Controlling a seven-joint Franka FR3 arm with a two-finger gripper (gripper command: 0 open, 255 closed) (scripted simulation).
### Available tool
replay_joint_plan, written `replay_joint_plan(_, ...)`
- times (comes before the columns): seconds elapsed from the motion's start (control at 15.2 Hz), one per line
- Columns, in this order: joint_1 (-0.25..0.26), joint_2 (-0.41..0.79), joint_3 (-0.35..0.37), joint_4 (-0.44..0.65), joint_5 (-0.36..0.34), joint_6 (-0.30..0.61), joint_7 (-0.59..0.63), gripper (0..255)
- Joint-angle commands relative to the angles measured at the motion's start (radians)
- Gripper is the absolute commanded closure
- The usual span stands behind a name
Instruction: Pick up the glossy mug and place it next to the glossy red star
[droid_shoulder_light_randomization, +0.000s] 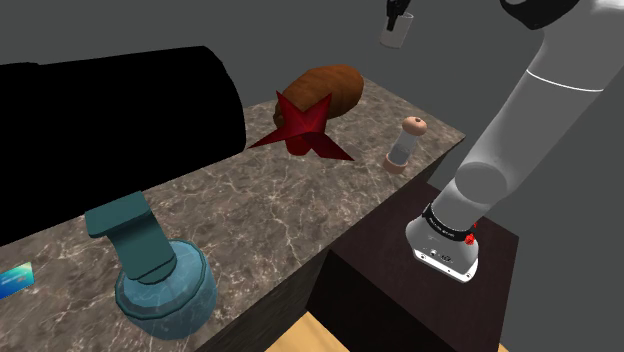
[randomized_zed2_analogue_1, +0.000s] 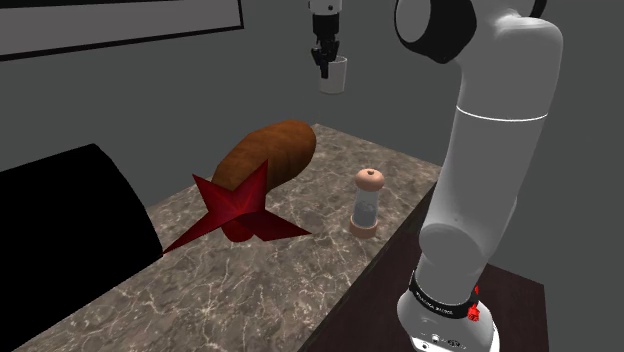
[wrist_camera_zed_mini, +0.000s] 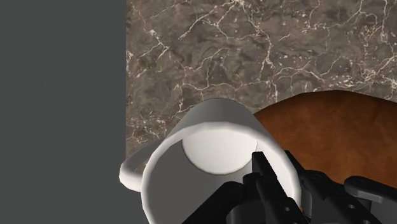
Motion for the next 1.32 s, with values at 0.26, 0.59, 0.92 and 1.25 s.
replay_joint_plan(0.26, -0.006, 0.019, -0.003, 0.094, 0.008, -0.077, -0.008, 255)
replay_joint_plan(0.59, 0.069, -0.159, 0.054, -0.107, -0.065, -0.044, 0.122, 255)
replay_joint_plan(0.92, 0.116, -0.303, 0.129, -0.260, -0.105, -0.036, 0.252, 255)
replay_joint_plan(1.25, 0.153, -0.419, 0.212, -0.376, -0.114, -0.043, 0.376, 255)
